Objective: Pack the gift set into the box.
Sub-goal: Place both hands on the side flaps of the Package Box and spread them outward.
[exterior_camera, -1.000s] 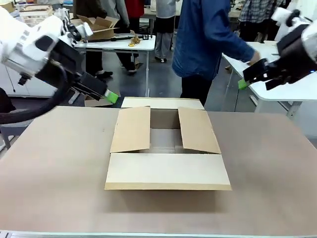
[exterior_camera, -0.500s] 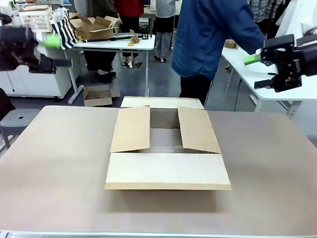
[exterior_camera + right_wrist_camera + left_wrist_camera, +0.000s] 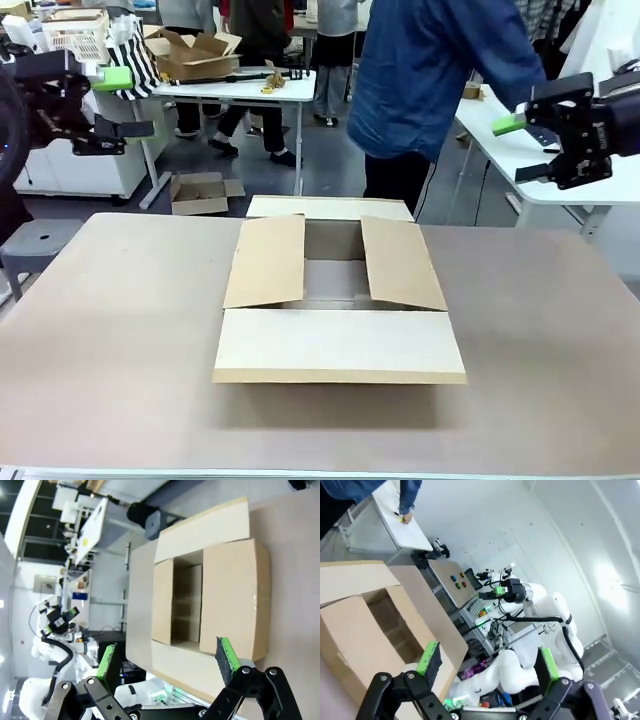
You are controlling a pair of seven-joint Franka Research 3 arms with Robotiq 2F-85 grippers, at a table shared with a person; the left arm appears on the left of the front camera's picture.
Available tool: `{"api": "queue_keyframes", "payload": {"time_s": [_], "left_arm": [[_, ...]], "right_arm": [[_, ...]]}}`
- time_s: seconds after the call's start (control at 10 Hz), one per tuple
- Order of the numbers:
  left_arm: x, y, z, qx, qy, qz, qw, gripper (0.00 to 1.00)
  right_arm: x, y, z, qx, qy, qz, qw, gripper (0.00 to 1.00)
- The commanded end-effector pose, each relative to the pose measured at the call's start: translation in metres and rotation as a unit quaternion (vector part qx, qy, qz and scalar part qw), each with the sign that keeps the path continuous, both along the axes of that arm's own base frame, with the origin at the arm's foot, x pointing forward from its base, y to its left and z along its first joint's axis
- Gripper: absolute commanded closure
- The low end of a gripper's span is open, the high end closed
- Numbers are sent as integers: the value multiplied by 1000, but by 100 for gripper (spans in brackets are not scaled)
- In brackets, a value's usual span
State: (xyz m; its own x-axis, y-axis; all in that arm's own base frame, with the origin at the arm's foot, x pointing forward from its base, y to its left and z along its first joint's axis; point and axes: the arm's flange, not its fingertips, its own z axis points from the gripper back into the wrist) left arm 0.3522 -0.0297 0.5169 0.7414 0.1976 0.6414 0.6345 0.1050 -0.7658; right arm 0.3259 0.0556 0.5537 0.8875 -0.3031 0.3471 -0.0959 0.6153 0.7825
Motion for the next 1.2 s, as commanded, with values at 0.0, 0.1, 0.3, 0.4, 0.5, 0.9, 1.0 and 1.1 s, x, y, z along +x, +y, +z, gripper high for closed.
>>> {"api": "queue_keyframes", "payload": {"time_s": [0.0, 0.1, 0.3, 0.4, 0.5, 0.9, 1.0, 1.1], "left_arm": [[-3, 2, 9, -4, -16, 5, 1000, 0], [-3, 2, 9, -4, -16, 5, 1000, 0], [-8, -20, 27, 119, -50, -15, 991, 0], [2, -56, 49, 187, -63, -65, 978, 0], [20, -95, 62, 271, -50, -95, 957, 0], [82, -225, 32, 456, 54, -80, 885, 0], [85, -250, 9, 509, 56, -47, 858, 0], [88, -269, -13, 533, 53, -31, 844, 0]], "right_arm": [[1, -4, 0, 1, -13, 9, 1000, 0], [1, -4, 0, 1, -13, 9, 1000, 0], [1, -4, 0, 1, -13, 9, 1000, 0], [1, -4, 0, 1, -13, 9, 1000, 0], [1, -4, 0, 1, -13, 9, 1000, 0], [1, -4, 0, 1, -13, 9, 1000, 0], [1, -4, 0, 1, -13, 9, 1000, 0], [1, -4, 0, 1, -13, 9, 1000, 0]]}}
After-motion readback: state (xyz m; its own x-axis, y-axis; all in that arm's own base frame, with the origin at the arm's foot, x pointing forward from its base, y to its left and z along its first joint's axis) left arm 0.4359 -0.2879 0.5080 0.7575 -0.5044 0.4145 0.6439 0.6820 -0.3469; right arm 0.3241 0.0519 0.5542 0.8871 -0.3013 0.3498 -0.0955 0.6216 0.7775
